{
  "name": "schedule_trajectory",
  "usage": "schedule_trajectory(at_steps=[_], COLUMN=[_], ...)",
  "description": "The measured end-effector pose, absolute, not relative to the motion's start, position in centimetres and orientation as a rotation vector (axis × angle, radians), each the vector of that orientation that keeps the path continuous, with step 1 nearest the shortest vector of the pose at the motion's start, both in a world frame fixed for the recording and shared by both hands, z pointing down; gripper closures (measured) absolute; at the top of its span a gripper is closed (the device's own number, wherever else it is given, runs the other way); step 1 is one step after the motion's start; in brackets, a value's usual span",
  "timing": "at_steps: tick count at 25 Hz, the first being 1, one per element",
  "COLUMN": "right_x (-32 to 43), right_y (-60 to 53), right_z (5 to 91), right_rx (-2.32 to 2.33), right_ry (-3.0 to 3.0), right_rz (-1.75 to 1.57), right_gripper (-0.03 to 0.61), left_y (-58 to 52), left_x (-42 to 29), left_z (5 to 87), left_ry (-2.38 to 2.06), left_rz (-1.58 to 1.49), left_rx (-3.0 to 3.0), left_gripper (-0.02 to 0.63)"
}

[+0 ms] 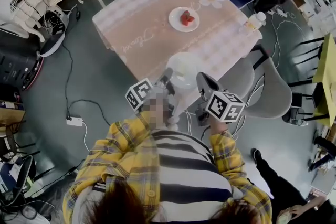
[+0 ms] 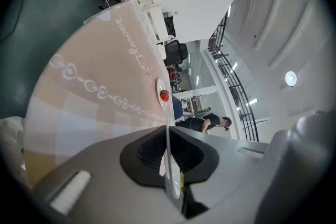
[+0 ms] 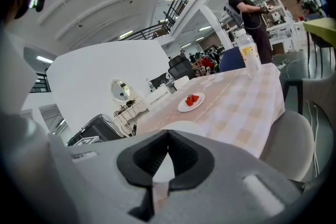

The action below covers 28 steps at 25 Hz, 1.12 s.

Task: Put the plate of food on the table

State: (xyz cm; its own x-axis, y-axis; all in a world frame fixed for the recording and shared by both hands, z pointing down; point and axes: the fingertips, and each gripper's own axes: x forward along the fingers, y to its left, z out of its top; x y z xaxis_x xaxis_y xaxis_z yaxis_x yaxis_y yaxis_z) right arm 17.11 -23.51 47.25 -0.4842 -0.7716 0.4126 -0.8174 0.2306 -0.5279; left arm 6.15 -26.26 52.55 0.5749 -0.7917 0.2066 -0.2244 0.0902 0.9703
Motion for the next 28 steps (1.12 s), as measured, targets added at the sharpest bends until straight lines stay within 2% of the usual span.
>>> schedule_trajectory(at_steps=[28], right_x=[17.2], right_y=[-33.8], right_z=[49.8], right_rx=[1.646], right_ry=[-2.284], right_rz=[1.208], right_gripper=[0.580], left_y=[-37.2], left_x=[7.1], left_z=[55.8], left_ry=[-0.886], left_rz=[-0.331], left_rx=[1.430], left_gripper=[0.604])
